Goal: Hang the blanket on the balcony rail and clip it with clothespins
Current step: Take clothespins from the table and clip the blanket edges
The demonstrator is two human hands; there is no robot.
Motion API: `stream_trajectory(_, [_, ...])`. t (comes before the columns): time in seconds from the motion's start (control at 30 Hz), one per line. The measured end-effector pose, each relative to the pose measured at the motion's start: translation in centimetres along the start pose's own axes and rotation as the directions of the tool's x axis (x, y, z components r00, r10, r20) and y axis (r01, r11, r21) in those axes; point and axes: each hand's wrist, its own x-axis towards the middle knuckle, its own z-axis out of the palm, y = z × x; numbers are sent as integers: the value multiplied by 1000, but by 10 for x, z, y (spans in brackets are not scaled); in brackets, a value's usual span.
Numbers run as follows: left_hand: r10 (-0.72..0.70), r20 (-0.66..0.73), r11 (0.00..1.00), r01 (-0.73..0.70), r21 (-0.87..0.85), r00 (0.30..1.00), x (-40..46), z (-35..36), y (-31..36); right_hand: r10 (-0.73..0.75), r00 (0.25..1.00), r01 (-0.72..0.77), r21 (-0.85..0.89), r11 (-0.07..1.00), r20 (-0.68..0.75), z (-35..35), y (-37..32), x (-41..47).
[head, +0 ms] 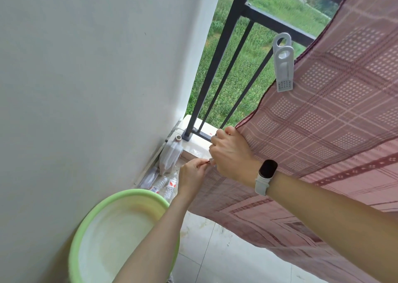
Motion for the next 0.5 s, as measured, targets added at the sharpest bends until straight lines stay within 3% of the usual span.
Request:
stream_trajectory(0.17, [-11, 47, 999, 9, 53, 999, -5, -4, 6, -72, 996, 70, -40, 997, -45, 7, 1, -5])
stream_trajectory(0.23, [-18, 55, 999, 15, 51, 998, -8, -11, 10, -88, 978, 92, 14, 996, -189, 6, 2, -9])
stream_trajectory(0.3, [-29, 9, 999, 29, 42, 1000, -14, -22, 18, -54, 940, 122, 186, 975, -336, 2, 2, -17])
stream_trajectory(0.4, [52, -138, 990, -33, 136, 989, -23, -38, 44, 138, 919, 100, 559, 823, -368, -17, 4, -37])
stream_trajectory(0.5, [204, -268, 970, -158, 184, 942, -30, -47, 100, 352, 876, 101, 839, 535, -330, -59, 10, -65])
